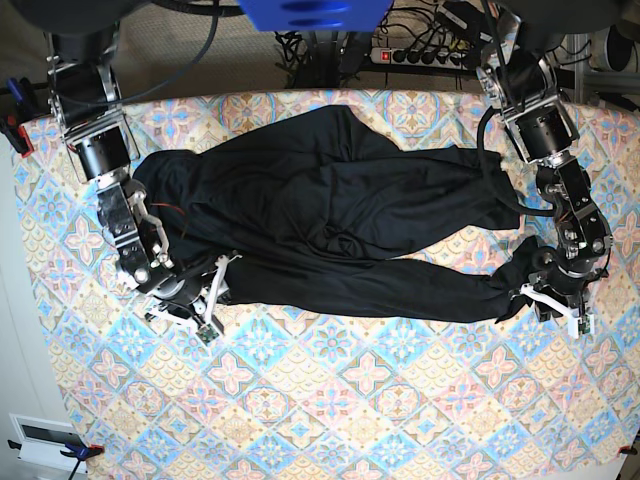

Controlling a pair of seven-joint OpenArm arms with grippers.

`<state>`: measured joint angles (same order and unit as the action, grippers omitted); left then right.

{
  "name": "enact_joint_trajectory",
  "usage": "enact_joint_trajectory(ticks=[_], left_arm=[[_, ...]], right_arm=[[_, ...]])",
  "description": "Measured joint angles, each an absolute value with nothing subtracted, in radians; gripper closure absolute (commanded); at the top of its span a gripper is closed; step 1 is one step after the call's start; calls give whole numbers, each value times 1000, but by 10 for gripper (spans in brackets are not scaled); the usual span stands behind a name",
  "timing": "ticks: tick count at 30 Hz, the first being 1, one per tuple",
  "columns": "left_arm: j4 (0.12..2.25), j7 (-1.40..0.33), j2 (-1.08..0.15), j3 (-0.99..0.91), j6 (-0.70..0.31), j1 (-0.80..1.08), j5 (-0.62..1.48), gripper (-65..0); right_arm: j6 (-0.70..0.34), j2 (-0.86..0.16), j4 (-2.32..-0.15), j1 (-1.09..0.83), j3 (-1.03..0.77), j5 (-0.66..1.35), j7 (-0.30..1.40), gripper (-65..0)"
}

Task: Layout the t-shirt on the table in an organized manner, then fold the t-shirt properly
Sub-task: 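Hold the shirt ends with both grippers and stretch it taut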

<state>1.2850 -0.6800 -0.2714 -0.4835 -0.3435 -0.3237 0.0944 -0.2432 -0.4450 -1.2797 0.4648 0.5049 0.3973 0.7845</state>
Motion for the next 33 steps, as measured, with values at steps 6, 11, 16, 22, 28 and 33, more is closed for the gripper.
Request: enact_joint_trajectory(ticks=[6,11,16,22,28,33], left_arm=[[1331,-701,-266,-479,-351,-282,160,-162],[1354,-731,-268,-480,-347,-243,214,-162],[1359,-730,-269,-481,-348,-221,227,-162],[1359,-734,-266,-480,-348,-208,228,-162],[1359,-734,-266,-480,-348,-207,228,-162],[1359,-733,-266,-480,-348,-205,228,-162]], right_arm=[[-241,-444,-1150,499,554,393,737,-343],[-243,-441,-1087,513,614,397,689,-357],[-242,-441,-1081,513,620,396,646,-358],[-243,-441,-1081,513,620,396,646,-358],[-241,-438,-1081,513,620,397,643,-359],[-236,-398,-1079,513,618,397,619,-359]])
